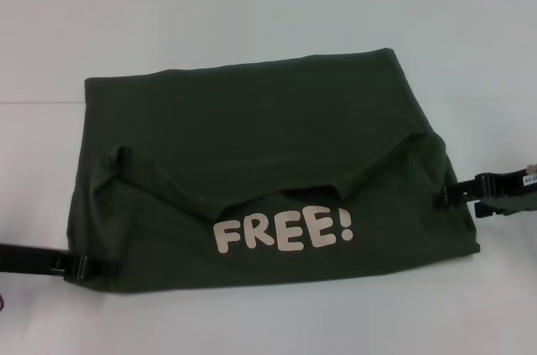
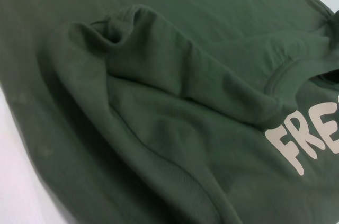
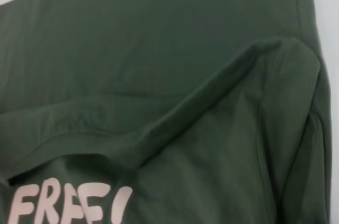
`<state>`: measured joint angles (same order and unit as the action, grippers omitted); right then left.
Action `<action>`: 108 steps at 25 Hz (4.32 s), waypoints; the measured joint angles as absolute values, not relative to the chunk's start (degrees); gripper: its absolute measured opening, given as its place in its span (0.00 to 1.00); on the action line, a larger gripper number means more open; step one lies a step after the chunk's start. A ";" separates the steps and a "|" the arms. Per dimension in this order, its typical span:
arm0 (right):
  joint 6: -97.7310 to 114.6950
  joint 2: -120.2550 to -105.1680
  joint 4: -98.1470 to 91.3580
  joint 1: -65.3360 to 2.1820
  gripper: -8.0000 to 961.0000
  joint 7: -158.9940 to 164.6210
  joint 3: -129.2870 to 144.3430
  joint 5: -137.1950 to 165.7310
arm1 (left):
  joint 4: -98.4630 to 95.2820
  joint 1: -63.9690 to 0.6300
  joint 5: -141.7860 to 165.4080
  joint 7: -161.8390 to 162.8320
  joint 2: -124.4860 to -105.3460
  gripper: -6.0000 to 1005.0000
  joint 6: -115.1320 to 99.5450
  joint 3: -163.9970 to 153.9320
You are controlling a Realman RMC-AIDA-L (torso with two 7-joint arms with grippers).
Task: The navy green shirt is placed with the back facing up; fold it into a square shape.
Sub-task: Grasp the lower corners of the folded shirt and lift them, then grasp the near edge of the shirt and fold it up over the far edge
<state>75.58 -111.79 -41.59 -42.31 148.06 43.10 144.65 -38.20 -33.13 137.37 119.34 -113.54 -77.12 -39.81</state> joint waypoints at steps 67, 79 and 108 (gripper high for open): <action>66.78 -116.07 -37.11 -42.72 0.14 145.17 49.19 144.66 | -38.13 -33.92 137.38 120.29 -113.47 0.04 -78.54 -39.38; 85.41 -114.35 -39.46 -41.78 0.05 136.76 49.39 145.01 | -38.09 -35.87 144.06 125.11 -109.28 0.04 -93.46 -40.06; 101.95 -118.24 -38.71 -34.76 0.05 120.22 53.68 144.69 | -37.61 -36.86 153.50 122.02 -108.73 0.04 -114.75 -39.89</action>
<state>101.95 -118.24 -38.71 -34.76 120.22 53.68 144.69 -37.61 -36.86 153.50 122.02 -108.73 -114.75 -39.89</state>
